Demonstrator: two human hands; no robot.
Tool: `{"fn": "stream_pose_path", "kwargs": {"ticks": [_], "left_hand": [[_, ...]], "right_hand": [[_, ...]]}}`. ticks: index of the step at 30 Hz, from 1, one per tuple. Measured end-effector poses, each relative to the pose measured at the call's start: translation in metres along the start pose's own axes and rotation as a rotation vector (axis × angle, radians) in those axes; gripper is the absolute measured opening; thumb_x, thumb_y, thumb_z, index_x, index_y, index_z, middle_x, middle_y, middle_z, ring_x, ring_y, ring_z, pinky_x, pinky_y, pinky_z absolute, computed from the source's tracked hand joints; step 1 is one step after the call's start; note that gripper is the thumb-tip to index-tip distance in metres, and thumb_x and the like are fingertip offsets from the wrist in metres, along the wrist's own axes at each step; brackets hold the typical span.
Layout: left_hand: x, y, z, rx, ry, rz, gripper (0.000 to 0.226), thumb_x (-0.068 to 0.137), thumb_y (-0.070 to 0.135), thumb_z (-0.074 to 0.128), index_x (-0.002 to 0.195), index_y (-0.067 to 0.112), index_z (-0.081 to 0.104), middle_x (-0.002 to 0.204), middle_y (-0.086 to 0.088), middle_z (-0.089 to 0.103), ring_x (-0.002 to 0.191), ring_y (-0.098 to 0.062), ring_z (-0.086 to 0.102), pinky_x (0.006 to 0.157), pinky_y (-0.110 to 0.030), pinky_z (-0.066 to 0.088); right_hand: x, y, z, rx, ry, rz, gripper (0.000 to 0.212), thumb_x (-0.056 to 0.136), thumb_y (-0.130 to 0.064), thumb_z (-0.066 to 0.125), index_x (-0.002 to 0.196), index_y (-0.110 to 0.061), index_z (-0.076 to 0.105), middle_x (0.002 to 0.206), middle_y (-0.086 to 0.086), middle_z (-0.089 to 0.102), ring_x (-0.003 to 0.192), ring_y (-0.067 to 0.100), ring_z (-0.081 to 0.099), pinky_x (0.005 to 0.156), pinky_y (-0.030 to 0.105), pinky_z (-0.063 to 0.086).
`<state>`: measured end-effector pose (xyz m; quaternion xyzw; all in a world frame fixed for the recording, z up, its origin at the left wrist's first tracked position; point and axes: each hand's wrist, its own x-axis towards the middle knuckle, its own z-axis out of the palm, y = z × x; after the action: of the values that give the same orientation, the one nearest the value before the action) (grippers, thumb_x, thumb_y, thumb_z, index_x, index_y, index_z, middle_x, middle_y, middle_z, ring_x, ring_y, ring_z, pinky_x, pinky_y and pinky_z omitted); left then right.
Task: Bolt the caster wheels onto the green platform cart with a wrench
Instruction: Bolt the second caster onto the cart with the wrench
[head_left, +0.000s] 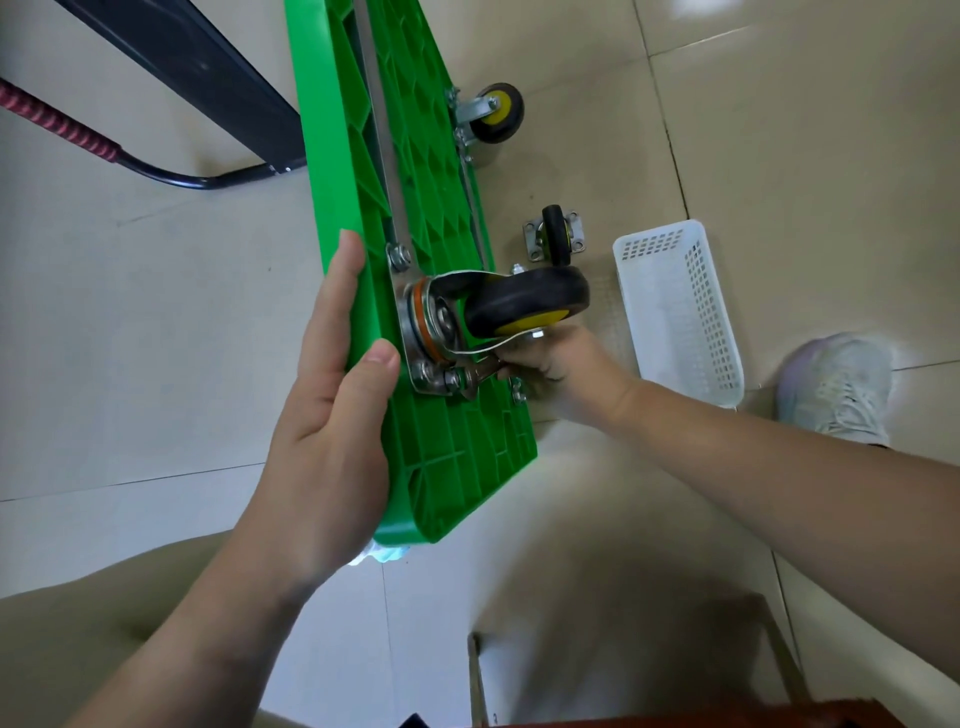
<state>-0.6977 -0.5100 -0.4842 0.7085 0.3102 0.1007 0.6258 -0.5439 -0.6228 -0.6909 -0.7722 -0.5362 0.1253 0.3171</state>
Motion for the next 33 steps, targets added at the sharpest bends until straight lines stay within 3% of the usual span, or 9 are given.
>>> {"fn": "stream_pose_path", "kwargs": {"ticks": [4, 10, 15, 18, 21, 23, 26, 30, 33], "left_hand": [[0.0, -0.001, 0.0, 0.011, 0.013, 0.0, 0.061, 0.098, 0.022, 0.039, 0.147, 0.057, 0.036, 0.157, 0.026, 0.044, 0.144, -0.002, 0.044, 0.119, -0.042, 0.039], [0.001, -0.002, 0.0, 0.032, 0.044, -0.007, 0.06, 0.096, 0.024, 0.04, 0.143, 0.063, 0.039, 0.156, 0.027, 0.045, 0.144, -0.003, 0.045, 0.12, -0.045, 0.038], [0.001, -0.002, 0.0, 0.05, 0.067, -0.012, 0.061, 0.096, 0.026, 0.041, 0.142, 0.066, 0.041, 0.158, 0.026, 0.041, 0.146, -0.004, 0.042, 0.121, -0.047, 0.036], [0.0, -0.001, 0.0, 0.068, 0.087, -0.022, 0.06, 0.095, 0.028, 0.042, 0.14, 0.067, 0.041, 0.158, 0.029, 0.04, 0.146, -0.001, 0.04, 0.122, -0.045, 0.034], [-0.001, 0.005, 0.004, 0.117, 0.106, -0.036, 0.059, 0.098, 0.029, 0.044, 0.143, 0.067, 0.038, 0.156, 0.035, 0.037, 0.143, 0.009, 0.037, 0.123, -0.036, 0.032], [-0.002, 0.007, 0.006, 0.164, 0.119, -0.047, 0.059, 0.107, 0.021, 0.043, 0.15, 0.06, 0.035, 0.157, 0.036, 0.034, 0.141, 0.016, 0.034, 0.123, -0.03, 0.03], [-0.002, 0.008, 0.005, 0.189, 0.114, -0.052, 0.059, 0.107, 0.022, 0.043, 0.153, 0.058, 0.032, 0.158, 0.035, 0.032, 0.143, 0.014, 0.032, 0.126, -0.034, 0.027], [-0.001, 0.006, 0.002, 0.213, 0.119, -0.054, 0.065, 0.094, 0.036, 0.04, 0.154, 0.058, 0.031, 0.158, 0.037, 0.03, 0.144, 0.016, 0.028, 0.128, -0.036, 0.024], [-0.001, 0.006, 0.002, 0.218, 0.114, -0.047, 0.064, 0.095, 0.037, 0.039, 0.154, 0.058, 0.031, 0.158, 0.039, 0.029, 0.144, 0.017, 0.027, 0.128, -0.036, 0.024]], "right_hand": [[0.0, -0.022, -0.009, 0.315, -0.015, 0.007, 0.021, 0.085, 0.003, 0.07, 0.102, -0.006, 0.077, 0.089, 0.005, 0.074, 0.082, 0.019, 0.069, 0.078, 0.028, 0.055], [-0.009, -0.028, -0.007, 0.424, -0.072, 0.107, 0.025, 0.087, 0.002, 0.07, 0.108, -0.009, 0.077, 0.087, -0.013, 0.065, 0.083, -0.001, 0.058, 0.08, 0.008, 0.039], [-0.023, -0.044, -0.005, 0.445, -0.093, 0.228, 0.025, 0.092, -0.005, 0.067, 0.116, -0.004, 0.073, 0.095, 0.005, 0.076, 0.085, 0.016, 0.068, 0.079, 0.024, 0.05], [-0.025, -0.048, -0.01, 0.481, -0.119, 0.352, 0.023, 0.094, -0.002, 0.063, 0.116, 0.002, 0.071, 0.1, 0.013, 0.074, 0.086, 0.015, 0.064, 0.084, 0.017, 0.046], [-0.025, -0.052, -0.011, 0.494, -0.166, 0.469, 0.018, 0.096, -0.002, 0.061, 0.108, 0.004, 0.073, 0.1, 0.017, 0.07, 0.083, 0.012, 0.059, 0.081, 0.019, 0.046], [-0.024, -0.052, -0.01, 0.522, -0.1, 0.573, 0.013, 0.094, 0.005, 0.06, 0.094, 0.007, 0.073, 0.097, 0.018, 0.062, 0.076, 0.015, 0.057, 0.074, 0.022, 0.048], [-0.016, -0.052, -0.014, 0.618, -0.146, 0.638, 0.015, 0.093, 0.005, 0.062, 0.089, 0.0, 0.076, 0.09, 0.01, 0.065, 0.076, 0.016, 0.059, 0.082, 0.029, 0.048], [-0.013, -0.057, -0.02, 0.548, -0.186, 0.602, 0.02, 0.095, 0.01, 0.056, 0.11, 0.019, 0.065, 0.083, 0.006, 0.063, 0.058, 0.002, 0.059, 0.067, 0.011, 0.052], [-0.024, -0.063, -0.022, 0.453, -0.205, 0.559, 0.021, 0.097, 0.006, 0.055, 0.112, 0.013, 0.067, 0.085, 0.0, 0.061, 0.065, 0.002, 0.056, 0.069, 0.005, 0.047]]}}
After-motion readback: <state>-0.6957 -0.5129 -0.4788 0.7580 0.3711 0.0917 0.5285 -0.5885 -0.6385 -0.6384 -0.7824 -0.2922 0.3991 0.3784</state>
